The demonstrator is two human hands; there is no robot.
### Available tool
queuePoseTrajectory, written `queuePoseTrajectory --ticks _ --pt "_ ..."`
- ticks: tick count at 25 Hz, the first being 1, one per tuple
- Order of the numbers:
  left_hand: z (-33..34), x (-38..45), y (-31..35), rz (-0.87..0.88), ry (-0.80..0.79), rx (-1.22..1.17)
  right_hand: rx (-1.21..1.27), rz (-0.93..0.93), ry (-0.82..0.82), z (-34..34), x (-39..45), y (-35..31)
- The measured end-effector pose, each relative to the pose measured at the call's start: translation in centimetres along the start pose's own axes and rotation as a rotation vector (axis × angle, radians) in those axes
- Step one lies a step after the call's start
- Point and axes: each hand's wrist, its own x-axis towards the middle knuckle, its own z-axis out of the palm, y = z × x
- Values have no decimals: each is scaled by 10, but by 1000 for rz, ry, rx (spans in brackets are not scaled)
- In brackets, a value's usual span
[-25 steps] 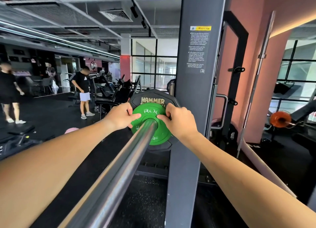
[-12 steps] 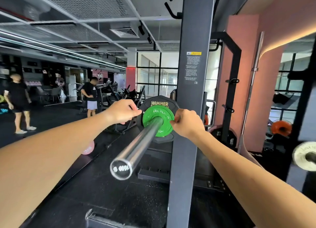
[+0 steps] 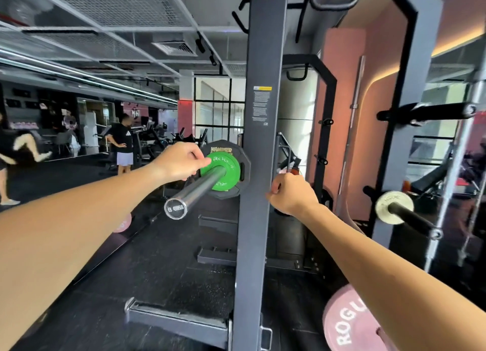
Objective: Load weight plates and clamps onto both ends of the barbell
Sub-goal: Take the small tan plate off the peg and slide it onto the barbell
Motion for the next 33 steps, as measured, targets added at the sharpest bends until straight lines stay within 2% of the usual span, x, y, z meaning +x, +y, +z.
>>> queuePoseTrajectory --ticks 6,10,16,19,25,33 --pt "85 9 87 65 -67 -63 -10 86 43 -73 -34 92" --pt "190 29 167 119 -155 -100 -139 185 86 -130 -54 206" --pt "358 45 276 171 -338 -136 -155 315 61 -197 -71 373" --pt "414 56 308 160 -375 -122 -146 334 51 -211 -67 433" --pt "467 93 317 123 -395 -63 -76 328 48 -194 -39 497" --pt "525 163 282 56 -406 -57 -75 239 -18 -145 25 544"
